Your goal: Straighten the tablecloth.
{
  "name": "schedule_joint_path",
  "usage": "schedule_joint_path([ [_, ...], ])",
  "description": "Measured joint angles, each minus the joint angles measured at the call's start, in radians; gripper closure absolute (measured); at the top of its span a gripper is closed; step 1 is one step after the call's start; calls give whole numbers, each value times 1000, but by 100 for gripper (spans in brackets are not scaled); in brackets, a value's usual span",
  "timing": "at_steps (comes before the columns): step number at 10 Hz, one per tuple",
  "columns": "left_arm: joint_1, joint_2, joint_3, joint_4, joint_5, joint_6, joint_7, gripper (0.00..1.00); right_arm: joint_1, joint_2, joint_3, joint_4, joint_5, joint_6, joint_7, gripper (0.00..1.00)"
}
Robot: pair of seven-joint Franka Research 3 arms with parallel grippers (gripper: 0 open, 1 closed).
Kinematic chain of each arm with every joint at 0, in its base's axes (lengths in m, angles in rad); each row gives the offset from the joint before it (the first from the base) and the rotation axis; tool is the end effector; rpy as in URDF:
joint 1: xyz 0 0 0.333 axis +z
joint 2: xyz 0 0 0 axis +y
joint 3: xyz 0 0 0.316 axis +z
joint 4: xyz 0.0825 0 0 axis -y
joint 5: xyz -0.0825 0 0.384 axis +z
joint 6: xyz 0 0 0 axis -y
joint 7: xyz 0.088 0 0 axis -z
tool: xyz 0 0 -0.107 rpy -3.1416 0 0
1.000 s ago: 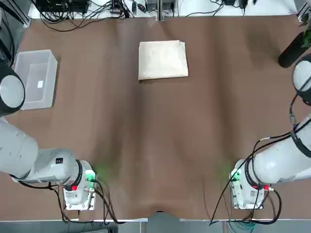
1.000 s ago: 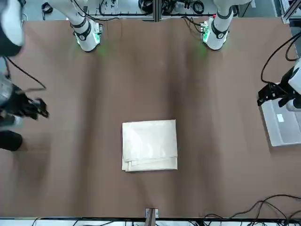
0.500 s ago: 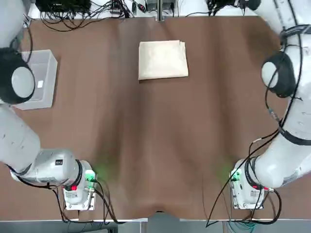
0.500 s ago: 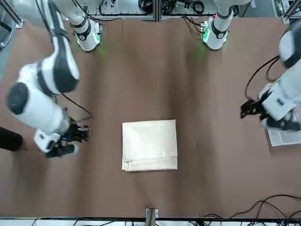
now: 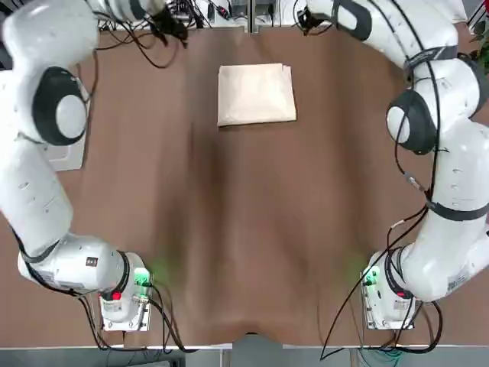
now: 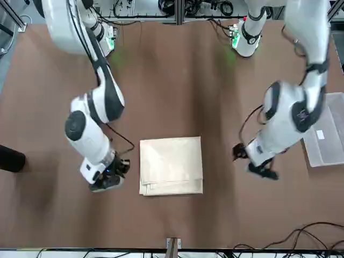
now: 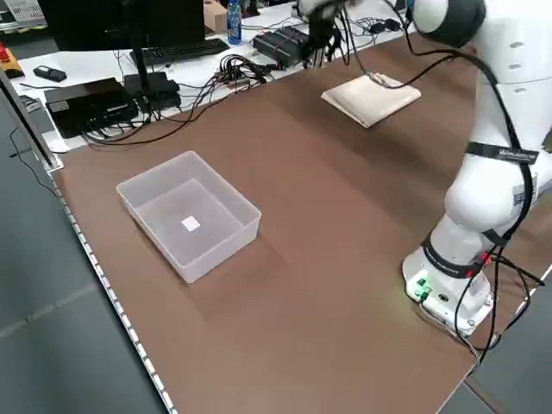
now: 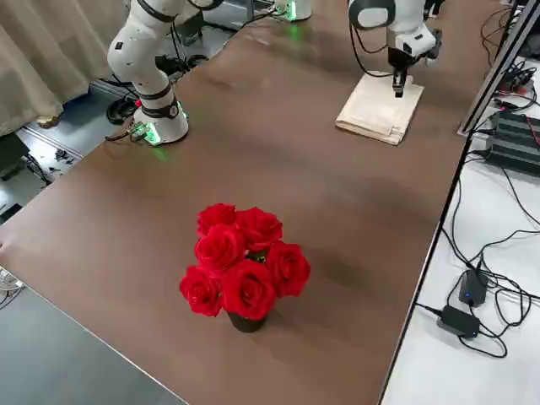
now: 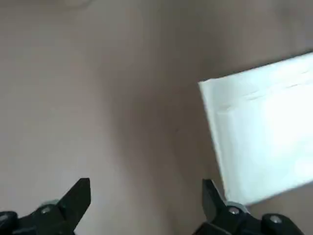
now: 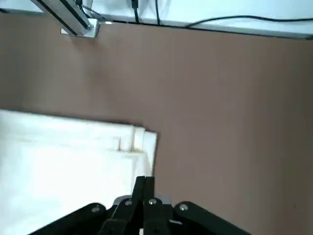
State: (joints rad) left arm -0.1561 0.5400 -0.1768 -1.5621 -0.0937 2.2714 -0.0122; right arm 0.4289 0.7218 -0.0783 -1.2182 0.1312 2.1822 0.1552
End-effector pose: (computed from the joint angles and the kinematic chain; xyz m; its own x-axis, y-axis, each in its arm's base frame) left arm 0.6771 -0.2161 0.3527 0.9628 -0.2144 0.1646 -0.2422 -0.9547 0.1727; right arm 0.7152 0.2848 0.3724 0.9636 0.1421 0.2265 0.1696 -0.9797 -0.1070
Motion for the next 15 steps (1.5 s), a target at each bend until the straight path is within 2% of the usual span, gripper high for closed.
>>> schedule_joint_path([
  [1,-41,65,-1,14,-5,84,-63,0,11,42,1,2,0,67,0,99],
  [2,-70,117,-2,46,-6,116,-132,0,22,80,1,4,0,118,1,99],
  [5,-139,248,1,147,-7,203,-288,0,49,166,23,21,1,166,5,99],
  [9,-186,405,4,211,-7,364,-342,0,46,258,19,40,1,339,7,99],
  [11,-207,435,16,238,-7,379,-346,0,44,290,19,63,1,359,7,99],
  [15,-212,431,25,260,-6,378,-346,4,51,346,22,77,1,407,8,99],
])
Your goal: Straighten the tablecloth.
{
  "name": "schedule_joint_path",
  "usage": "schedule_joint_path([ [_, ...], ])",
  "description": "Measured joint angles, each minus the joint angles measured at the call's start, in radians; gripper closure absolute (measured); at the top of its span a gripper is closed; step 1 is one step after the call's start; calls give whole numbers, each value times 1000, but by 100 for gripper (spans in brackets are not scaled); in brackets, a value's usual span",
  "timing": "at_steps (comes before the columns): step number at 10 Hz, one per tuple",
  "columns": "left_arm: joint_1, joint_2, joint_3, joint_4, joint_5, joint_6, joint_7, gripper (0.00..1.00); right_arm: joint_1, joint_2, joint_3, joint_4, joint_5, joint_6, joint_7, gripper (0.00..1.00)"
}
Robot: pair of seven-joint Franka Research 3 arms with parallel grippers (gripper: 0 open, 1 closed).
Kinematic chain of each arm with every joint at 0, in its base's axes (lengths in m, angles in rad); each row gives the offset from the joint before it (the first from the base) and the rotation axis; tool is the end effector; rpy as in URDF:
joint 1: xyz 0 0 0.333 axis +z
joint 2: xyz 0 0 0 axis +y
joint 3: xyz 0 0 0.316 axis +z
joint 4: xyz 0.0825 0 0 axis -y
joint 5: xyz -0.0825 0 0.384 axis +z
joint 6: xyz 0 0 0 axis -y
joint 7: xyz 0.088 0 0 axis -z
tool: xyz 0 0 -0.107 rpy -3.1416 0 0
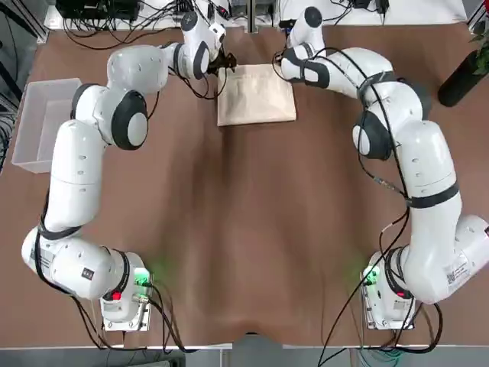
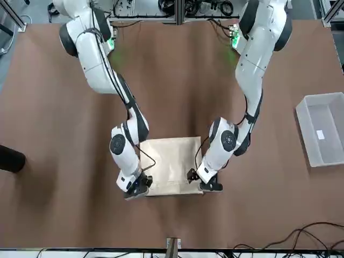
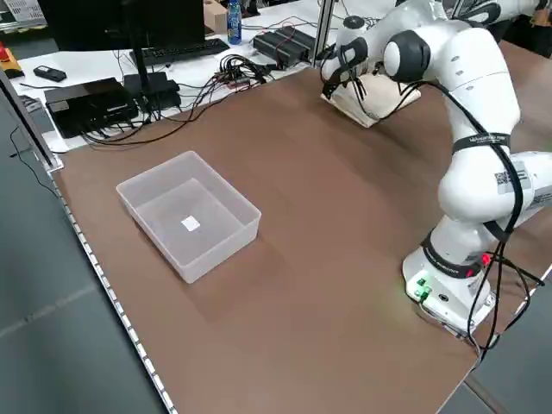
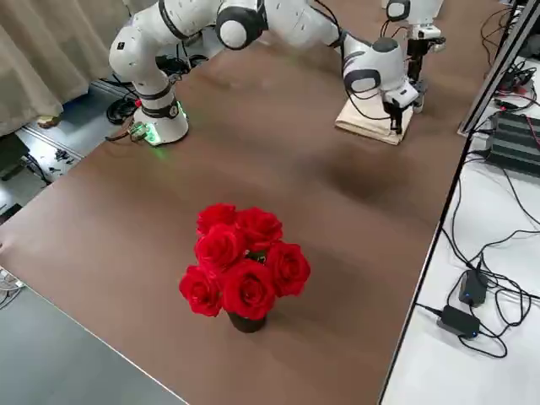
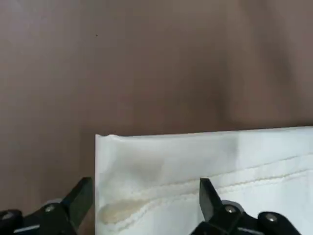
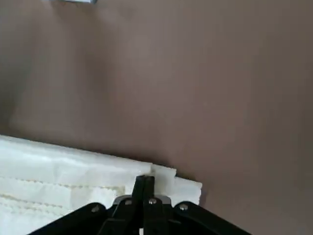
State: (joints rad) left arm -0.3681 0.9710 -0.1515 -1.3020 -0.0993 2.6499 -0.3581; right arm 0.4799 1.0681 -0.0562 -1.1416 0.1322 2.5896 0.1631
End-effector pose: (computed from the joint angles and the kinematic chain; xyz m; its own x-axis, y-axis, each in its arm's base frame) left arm 0.6908 -0.3533 0.1959 0.9634 0.0495 0.2635 -0.0364 -0.9495 0.3115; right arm 0.7196 0.3392 0.1842 0.9197 0.1645 0.3564 0.2184 -0.9689 -0.1164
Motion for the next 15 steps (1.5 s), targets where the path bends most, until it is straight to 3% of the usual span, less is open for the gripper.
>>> schedule_joint_path([
  [2,0,-11,1,2,0,-26,0,7,3,14,1,5,0,5,0,99],
  [4,0,-14,1,0,1,-46,0,17,3,23,1,5,0,26,0,99],
  [5,-1,-15,1,-5,2,-47,1,31,3,23,1,5,0,26,0,99],
  [8,0,-15,1,-22,4,-47,3,31,3,23,1,5,0,27,0,99],
  [11,10,-44,9,-22,11,-83,9,21,3,23,1,5,0,27,0,99],
  [15,7,-61,10,-45,22,-116,10,23,3,23,1,5,0,27,0,99],
])
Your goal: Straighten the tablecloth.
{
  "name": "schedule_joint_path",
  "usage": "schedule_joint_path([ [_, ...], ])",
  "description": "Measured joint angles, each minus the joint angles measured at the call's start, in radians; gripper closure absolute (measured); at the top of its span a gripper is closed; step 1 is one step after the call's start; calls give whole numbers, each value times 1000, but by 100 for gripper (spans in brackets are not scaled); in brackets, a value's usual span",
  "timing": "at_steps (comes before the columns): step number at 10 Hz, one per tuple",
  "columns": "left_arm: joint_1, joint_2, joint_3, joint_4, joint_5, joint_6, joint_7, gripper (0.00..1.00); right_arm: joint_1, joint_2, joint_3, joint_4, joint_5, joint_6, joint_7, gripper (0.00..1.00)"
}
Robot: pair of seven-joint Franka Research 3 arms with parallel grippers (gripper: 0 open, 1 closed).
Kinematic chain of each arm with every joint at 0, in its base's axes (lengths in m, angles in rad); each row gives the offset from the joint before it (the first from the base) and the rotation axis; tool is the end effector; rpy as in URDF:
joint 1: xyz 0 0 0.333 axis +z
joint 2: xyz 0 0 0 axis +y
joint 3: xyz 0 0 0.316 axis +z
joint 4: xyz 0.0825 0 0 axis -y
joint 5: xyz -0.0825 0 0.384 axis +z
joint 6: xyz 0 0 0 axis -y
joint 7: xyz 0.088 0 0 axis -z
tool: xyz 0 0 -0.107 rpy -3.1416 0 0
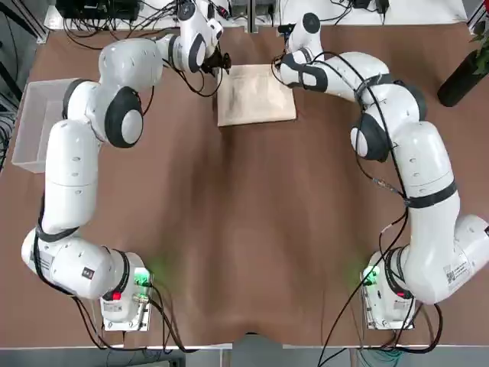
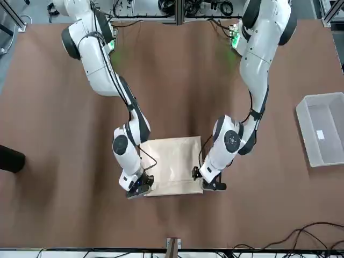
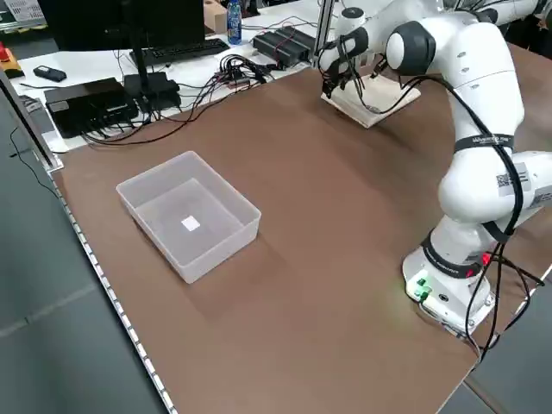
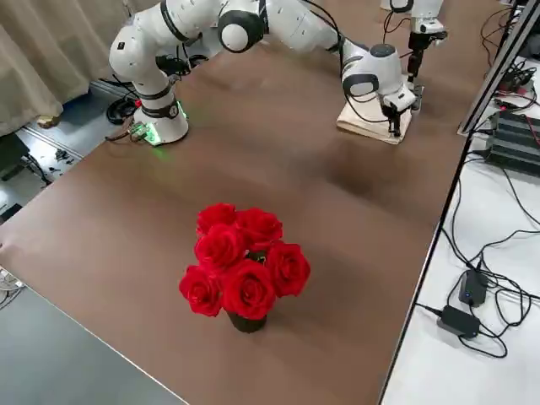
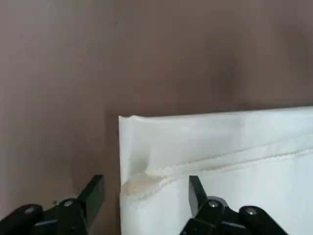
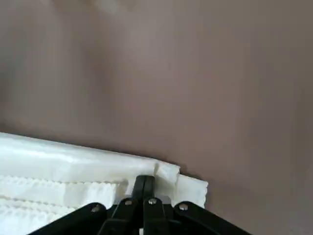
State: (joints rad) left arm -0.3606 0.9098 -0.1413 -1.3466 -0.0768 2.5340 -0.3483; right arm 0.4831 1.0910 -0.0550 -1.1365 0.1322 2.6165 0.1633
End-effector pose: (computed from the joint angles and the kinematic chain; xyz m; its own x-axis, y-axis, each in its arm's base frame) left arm 0.6831 -0.3426 0.2082 0.9810 -0.0011 0.1940 -0.0508 -0.9666 0.2514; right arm 0.7179 0.3415 0.1716 0.9162 0.1657 0.3648 0.2216 -0.9681 -0.1168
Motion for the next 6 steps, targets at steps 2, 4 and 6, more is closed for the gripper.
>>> schedule_joint_path([
  [2,-7,0,-1,-12,0,0,0,26,0,0,0,0,0,0,0,99],
  [4,-7,0,-1,-19,0,0,0,36,0,0,-1,0,0,0,0,99],
  [6,-7,0,-1,-21,0,0,-1,52,-1,0,-1,0,0,0,0,99],
])
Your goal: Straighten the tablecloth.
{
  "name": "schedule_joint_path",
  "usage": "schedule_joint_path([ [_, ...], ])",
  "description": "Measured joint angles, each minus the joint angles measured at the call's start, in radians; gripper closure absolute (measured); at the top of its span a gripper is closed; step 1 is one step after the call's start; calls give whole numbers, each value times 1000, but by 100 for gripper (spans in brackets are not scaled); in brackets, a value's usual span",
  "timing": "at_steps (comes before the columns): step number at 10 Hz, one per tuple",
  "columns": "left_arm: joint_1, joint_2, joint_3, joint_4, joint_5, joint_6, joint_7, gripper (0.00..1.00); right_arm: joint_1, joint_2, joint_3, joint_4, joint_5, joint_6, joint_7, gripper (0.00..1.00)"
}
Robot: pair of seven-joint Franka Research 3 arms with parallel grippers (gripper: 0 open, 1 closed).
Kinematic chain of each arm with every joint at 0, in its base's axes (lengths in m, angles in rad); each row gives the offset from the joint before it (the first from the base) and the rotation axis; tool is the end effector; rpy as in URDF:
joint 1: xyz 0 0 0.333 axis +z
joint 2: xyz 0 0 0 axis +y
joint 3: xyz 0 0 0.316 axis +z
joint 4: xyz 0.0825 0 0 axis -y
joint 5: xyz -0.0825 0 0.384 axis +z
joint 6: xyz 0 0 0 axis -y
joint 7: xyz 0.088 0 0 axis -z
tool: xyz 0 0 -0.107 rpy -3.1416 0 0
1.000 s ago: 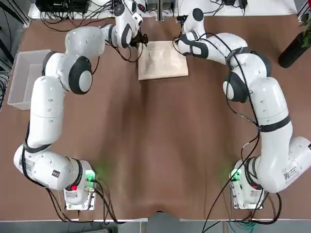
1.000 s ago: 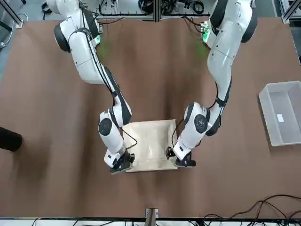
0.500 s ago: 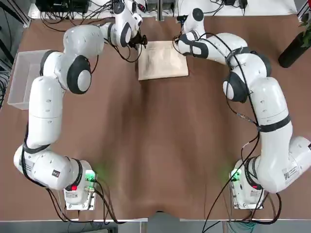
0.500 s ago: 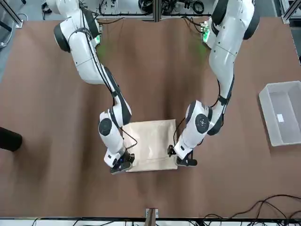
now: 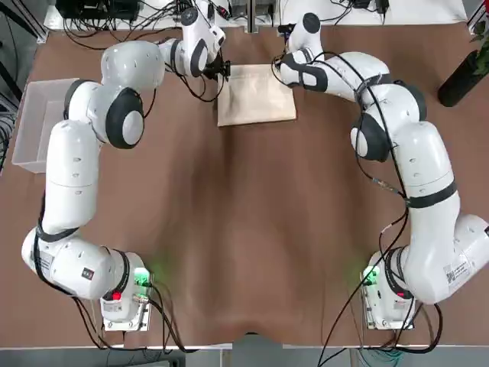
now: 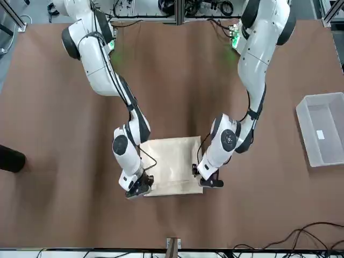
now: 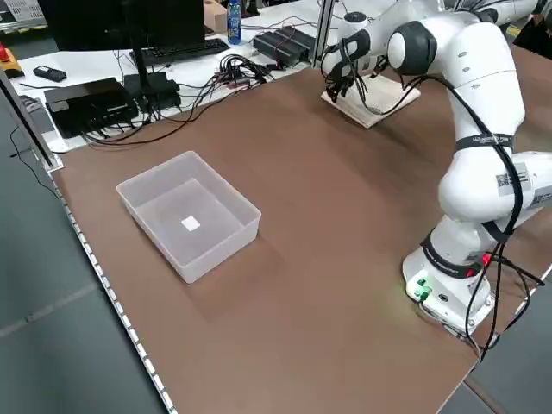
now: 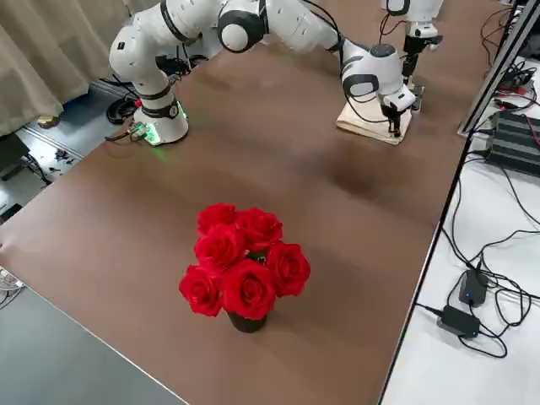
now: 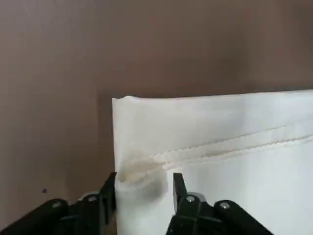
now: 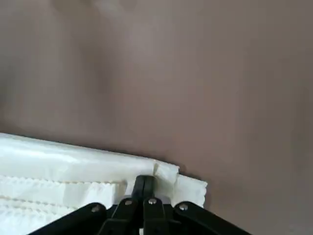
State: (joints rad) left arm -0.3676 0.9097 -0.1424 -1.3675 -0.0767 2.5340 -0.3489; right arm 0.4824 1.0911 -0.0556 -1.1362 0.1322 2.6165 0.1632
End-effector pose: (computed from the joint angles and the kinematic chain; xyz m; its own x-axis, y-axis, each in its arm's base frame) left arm 0.6751 -0.3465 0.1987 0.9845 -0.0119 0.1752 -0.0553 -0.9681 0.2445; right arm 0.7183 0.3408 0.1717 0.9162 0.1651 0.3652 0.2208 -0.9684 -0.1163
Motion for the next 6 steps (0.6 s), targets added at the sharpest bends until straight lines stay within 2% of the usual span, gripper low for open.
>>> schedule_joint_path([
  [2,1,-2,0,0,0,0,-9,85,0,0,-1,0,0,0,0,99],
  [3,2,-6,0,0,0,0,-13,97,0,0,-1,0,0,0,0,99],
  [6,1,-27,-6,-18,0,0,-17,96,0,0,-2,0,-1,0,0,99],
])
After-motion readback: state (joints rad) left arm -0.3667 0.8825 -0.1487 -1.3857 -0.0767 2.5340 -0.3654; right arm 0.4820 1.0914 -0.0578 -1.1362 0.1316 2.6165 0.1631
